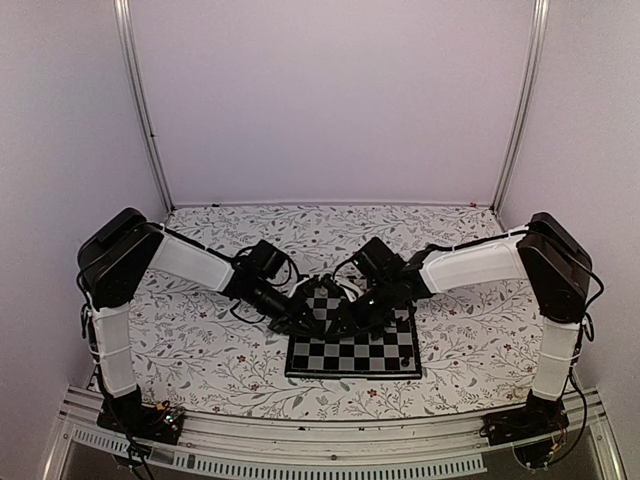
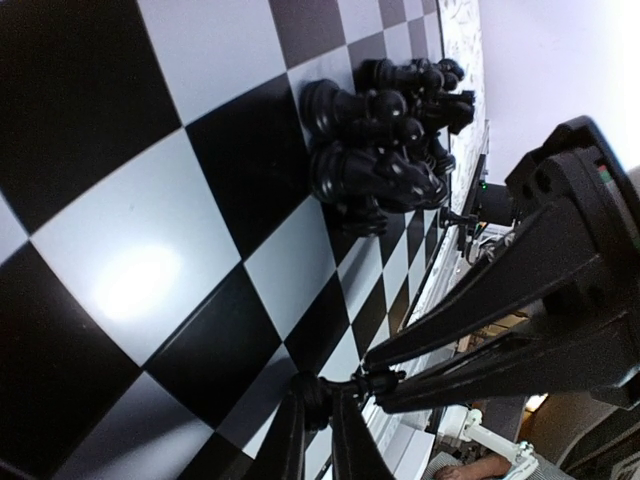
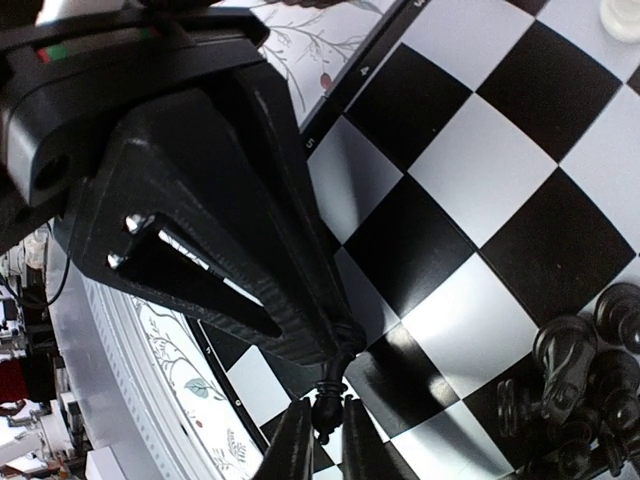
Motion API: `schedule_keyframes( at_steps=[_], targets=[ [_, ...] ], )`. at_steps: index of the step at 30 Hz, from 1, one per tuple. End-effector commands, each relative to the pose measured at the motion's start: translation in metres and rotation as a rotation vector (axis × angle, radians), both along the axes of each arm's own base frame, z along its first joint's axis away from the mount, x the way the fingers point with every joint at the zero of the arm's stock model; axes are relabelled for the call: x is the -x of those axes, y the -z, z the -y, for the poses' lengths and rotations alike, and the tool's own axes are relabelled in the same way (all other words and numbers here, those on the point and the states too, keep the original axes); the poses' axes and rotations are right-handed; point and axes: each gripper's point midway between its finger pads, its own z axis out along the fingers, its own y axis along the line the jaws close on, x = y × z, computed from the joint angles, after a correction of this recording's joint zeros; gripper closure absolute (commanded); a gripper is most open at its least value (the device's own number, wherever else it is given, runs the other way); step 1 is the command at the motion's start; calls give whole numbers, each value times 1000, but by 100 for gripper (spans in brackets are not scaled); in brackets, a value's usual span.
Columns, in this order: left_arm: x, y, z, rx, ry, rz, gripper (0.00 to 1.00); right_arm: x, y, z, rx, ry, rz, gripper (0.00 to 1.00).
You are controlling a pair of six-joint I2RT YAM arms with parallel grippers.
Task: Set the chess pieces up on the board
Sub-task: Pick up the chess piece from the chessboard.
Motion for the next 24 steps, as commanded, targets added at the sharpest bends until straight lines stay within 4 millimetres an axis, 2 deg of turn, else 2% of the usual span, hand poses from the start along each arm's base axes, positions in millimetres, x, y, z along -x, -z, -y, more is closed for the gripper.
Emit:
schedule_keyframes(
  at_steps=[1, 2, 5, 9, 13, 16, 20, 24],
  targets=[
    [-5, 10, -7, -31, -27, -6, 90, -2, -8, -13, -45, -29, 17, 96],
    [-5, 10, -7, -32, -28, -6, 88, -3, -9, -14, -48, -32, 22, 98],
    [-9, 8, -6, -37, -29, 7, 76, -5, -12, -13, -41, -36, 33, 100],
    [-22, -9, -8, -57, -42, 102, 63, -11, -18, -2, 60, -27, 75, 100],
    [-32, -24, -13, -74, -61, 185, 61, -10, -43, 19, 150, -22, 118, 100],
    [-40, -25, -20, -108, -89, 215, 62, -4, -59, 36, 251, -37, 137, 100],
    [-55, -25, -27, -150, -122, 260, 63, 9, -64, 59, 410, -74, 137, 100],
    [-73, -35, -27, -176, -135, 338, 63, 24, -55, 84, 556, -100, 109, 100]
  ],
)
